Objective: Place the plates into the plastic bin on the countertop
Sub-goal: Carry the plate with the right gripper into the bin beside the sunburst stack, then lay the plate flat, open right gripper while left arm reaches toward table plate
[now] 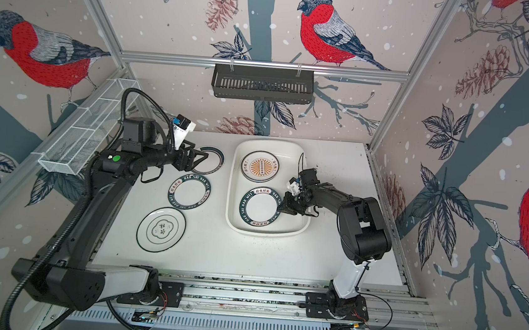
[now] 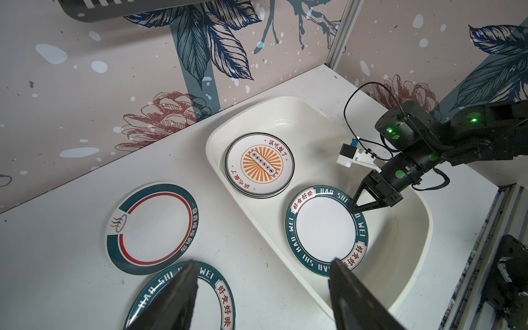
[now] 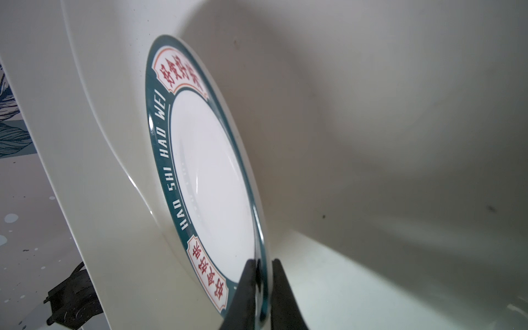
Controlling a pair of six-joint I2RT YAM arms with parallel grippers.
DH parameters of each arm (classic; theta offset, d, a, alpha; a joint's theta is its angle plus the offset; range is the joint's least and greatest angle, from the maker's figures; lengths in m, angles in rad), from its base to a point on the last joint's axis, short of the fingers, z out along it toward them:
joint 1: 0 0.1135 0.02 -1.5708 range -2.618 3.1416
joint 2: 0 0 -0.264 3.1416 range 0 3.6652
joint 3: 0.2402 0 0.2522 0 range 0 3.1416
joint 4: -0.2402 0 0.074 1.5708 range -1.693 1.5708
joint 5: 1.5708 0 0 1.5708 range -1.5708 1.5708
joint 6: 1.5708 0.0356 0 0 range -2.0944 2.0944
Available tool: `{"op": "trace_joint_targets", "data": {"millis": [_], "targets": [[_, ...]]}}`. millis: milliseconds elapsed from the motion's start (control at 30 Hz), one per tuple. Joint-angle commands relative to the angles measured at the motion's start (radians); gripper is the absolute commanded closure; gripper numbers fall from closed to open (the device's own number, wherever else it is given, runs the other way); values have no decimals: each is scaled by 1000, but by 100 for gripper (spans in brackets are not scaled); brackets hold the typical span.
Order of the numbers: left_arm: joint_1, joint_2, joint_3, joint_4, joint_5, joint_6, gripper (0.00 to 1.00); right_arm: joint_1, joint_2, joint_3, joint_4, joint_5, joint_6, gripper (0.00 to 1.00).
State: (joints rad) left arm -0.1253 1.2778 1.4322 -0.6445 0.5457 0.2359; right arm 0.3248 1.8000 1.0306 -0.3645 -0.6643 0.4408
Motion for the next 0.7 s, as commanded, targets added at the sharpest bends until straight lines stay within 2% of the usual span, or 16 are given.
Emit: {"op": "trace_joint_targets", "data": {"millis": [0, 133, 333, 500, 667], "targets": [[0, 0, -1, 44, 1, 11, 28, 2, 8, 9, -11, 12, -22, 86], [-2, 3, -11, 52, -7, -3, 27, 2, 16, 21, -25, 24, -30, 84], [-2, 10, -49, 81, -55, -74, 19, 1, 24, 36, -37, 40, -34, 81], [-2, 28, -52, 86, -92, -114, 16, 2, 28, 42, -42, 53, -31, 78], [-2, 19, -65, 110, -123, -146, 6, 3, 22, 54, -61, 73, -38, 76]]}}
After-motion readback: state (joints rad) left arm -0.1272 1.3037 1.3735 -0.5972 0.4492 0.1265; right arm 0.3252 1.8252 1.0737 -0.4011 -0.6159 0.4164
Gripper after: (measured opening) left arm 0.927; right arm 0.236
